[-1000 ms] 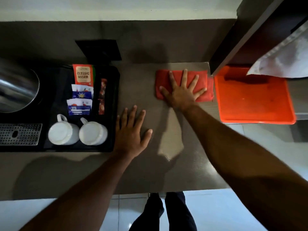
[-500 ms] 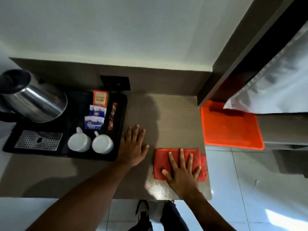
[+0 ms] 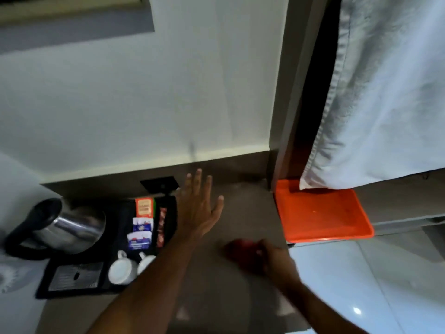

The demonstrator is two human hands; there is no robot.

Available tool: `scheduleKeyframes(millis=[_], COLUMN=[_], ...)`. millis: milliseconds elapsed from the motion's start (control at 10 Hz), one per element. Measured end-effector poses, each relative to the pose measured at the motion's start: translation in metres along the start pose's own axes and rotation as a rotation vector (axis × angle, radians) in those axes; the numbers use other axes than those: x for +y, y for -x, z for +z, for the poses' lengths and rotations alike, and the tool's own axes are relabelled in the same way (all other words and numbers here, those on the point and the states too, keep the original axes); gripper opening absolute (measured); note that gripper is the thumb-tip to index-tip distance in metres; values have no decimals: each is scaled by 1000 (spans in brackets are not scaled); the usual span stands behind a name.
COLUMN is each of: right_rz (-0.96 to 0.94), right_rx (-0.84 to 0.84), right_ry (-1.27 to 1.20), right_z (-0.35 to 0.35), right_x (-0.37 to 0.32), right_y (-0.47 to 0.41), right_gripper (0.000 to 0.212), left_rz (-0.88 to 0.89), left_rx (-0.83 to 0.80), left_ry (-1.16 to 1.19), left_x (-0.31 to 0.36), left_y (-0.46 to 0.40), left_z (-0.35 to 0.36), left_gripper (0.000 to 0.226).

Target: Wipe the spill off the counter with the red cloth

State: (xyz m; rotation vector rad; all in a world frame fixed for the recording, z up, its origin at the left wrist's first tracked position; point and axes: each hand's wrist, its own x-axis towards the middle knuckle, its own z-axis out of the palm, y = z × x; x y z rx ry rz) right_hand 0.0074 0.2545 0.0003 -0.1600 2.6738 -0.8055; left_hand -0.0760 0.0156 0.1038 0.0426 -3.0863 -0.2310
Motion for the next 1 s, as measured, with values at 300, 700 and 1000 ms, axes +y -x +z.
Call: scheduleKeyframes(millis=[300,700,1000], right_rz=[443,568,478], right_rx=[252,95,325], right_ry=[-708,-808,-545], right_z=[-79,-74,-113], right_x=[101,165,108], right_y=[-126,-172,-122], right_gripper=[32,19,32], left_rz=[43,56,50], left_rx=[118,122,179], left_ry=[-148,-216,-169], left_x=[27,51,70], left_y=[-51,-65,-62], left_z=[-58,-74,-84], left_gripper=[74,73,75])
